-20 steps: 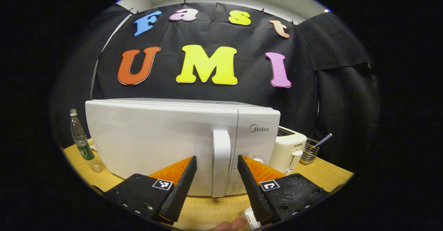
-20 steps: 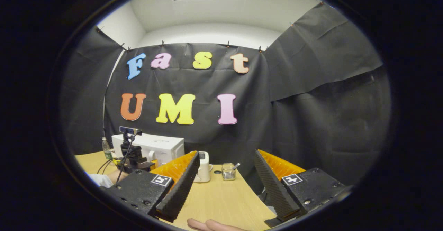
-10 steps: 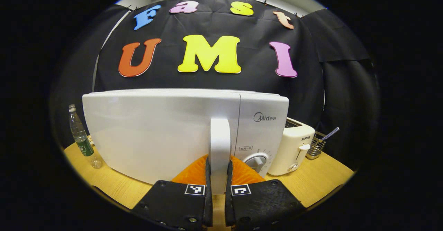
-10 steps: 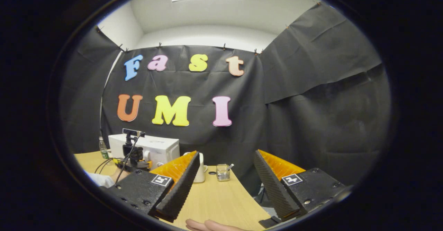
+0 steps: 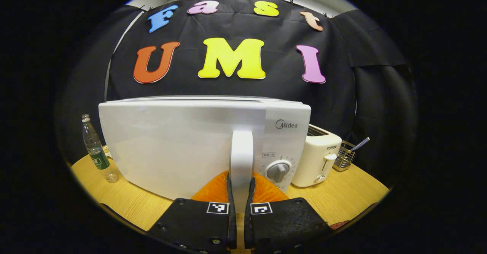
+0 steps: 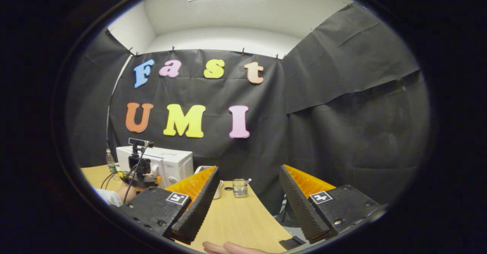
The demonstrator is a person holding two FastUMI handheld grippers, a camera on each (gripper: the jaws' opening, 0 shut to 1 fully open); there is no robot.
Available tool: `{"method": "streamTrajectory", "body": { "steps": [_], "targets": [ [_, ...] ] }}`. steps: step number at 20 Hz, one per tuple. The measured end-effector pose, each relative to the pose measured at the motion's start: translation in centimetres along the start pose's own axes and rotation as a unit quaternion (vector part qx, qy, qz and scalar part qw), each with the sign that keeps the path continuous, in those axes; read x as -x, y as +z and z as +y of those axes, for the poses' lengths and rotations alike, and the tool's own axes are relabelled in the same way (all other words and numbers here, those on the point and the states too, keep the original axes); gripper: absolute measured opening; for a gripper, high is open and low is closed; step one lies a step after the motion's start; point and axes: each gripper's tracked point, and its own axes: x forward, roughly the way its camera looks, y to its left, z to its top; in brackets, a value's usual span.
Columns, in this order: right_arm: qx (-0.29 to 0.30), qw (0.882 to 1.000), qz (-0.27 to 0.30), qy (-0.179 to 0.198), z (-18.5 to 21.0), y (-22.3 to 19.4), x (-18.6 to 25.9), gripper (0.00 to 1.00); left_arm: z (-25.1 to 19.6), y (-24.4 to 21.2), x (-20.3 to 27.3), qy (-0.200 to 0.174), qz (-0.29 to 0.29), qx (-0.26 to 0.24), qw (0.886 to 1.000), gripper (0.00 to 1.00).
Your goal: Open the microwave oven with the left hand, put the food in, and close the microwave oven.
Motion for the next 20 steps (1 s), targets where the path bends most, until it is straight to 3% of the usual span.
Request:
{"method": "streamTrajectory", "body": {
  "steps": [2, 3, 4, 7, 8, 9, 10, 11, 12, 13, 14, 20],
  "targets": [
    [-0.009, 1.000, 0.003, 0.005, 0.5, -0.2, 0.2, 1.00, 0.2, -0.3, 1.5, -0.010, 0.001, 0.009, 1.000, 0.07],
    [-0.014, 1.000, 0.005, 0.006, 0.7, -0.2, 0.3, 0.90, 0.4, -0.5, 2.3, -0.014, 0.003, 0.011, 1.000, 0.06],
    [-0.019, 1.000, 0.007, 0.007, 0.9, -0.4, 0.4, 1.00, 0.5, -0.6, 3.1, -0.019, 0.002, 0.006, 1.000, 0.07],
    [-0.025, 0.999, 0.013, 0.014, 1.7, -0.6, 0.8, 1.00, 1.1, -1.1, 5.3, -0.039, 0.007, -0.002, 0.999, 0.07],
    [-0.024, 0.999, 0.012, 0.018, 2.2, -0.6, 1.0, 0.90, 1.3, -1.3, 6.2, -0.045, 0.011, 0.005, 0.999, 0.07],
    [-0.022, 1.000, 0.010, 0.020, 2.6, -0.5, 1.2, 0.90, 1.6, -1.5, 7.0, -0.049, 0.012, 0.006, 0.999, 0.07],
    [-0.019, 1.000, 0.009, 0.021, 2.9, -0.6, 1.3, 1.00, 2.0, -1.6, 8.0, -0.050, 0.009, 0.002, 0.999, 0.08],
    [-0.016, 0.999, 0.008, 0.026, 3.5, -0.6, 1.4, 0.90, 2.4, -1.8, 8.8, -0.051, 0.009, 0.000, 0.999, 0.08],
    [-0.011, 0.999, 0.009, 0.031, 4.1, -0.7, 1.7, 1.00, 2.8, -2.0, 9.5, -0.050, 0.013, -0.005, 0.999, 0.14],
    [-0.007, 0.999, 0.010, 0.033, 4.6, -0.8, 1.7, 0.90, 3.3, -2.2, 10.5, -0.049, 0.015, -0.008, 0.999, 0.14],
    [-0.005, 0.999, 0.012, 0.033, 4.8, -1.0, 1.8, 1.00, 3.9, -2.2, 11.4, -0.048, 0.014, -0.007, 0.999, 0.14],
    [-0.018, 0.998, 0.027, 0.049, 7.5, -2.6, 2.0, 1.00, 8.0, -3.1, 16.6, -0.039, 0.022, 0.004, 0.999, 0.18]
  ]
}}
